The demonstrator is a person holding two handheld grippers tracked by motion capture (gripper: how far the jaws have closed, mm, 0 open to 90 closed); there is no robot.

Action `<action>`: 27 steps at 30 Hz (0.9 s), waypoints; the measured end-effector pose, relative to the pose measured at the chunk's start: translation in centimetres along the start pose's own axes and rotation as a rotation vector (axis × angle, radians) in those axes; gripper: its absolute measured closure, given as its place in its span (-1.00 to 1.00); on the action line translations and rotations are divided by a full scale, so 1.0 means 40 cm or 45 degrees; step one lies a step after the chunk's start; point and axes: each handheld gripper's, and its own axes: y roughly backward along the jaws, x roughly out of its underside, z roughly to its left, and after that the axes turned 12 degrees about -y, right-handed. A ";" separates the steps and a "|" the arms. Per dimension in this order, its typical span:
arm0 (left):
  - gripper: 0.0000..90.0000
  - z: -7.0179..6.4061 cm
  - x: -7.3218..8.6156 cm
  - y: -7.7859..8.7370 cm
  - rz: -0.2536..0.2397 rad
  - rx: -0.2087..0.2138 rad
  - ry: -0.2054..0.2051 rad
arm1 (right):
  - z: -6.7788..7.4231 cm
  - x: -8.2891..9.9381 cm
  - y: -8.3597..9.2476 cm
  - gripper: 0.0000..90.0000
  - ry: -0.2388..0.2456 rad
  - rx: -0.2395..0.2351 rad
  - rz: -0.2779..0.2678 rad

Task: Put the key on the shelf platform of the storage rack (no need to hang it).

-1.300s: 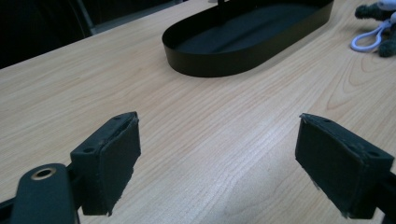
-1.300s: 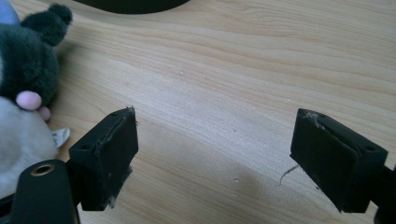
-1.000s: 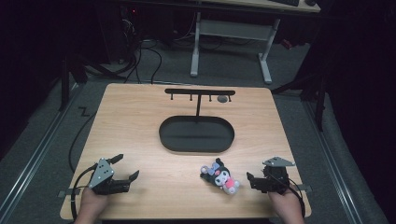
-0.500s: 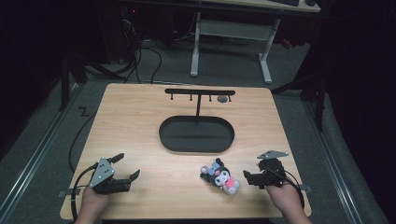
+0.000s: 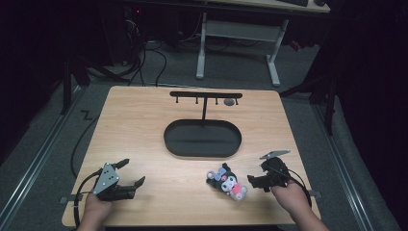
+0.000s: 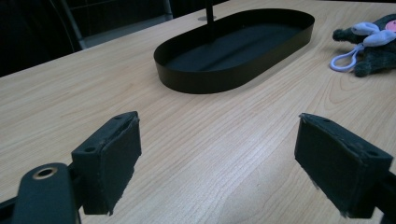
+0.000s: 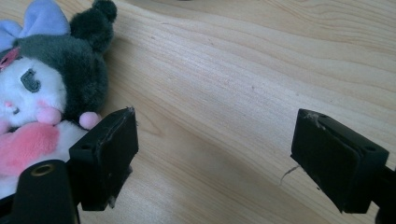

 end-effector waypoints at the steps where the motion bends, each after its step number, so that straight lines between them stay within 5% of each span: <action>1: -0.66 0.000 0.000 0.000 0.002 0.000 -0.002 | 0.000 -0.003 0.001 -0.67 0.000 0.009 0.001; 13: -0.66 -0.002 0.000 -0.001 0.004 0.004 -0.005 | -0.008 -0.026 0.009 -0.68 -0.031 0.031 0.092; 27: -0.66 -0.001 0.002 -0.001 0.003 -0.012 -0.004 | 0.015 -0.053 0.035 -0.68 0.061 0.044 0.226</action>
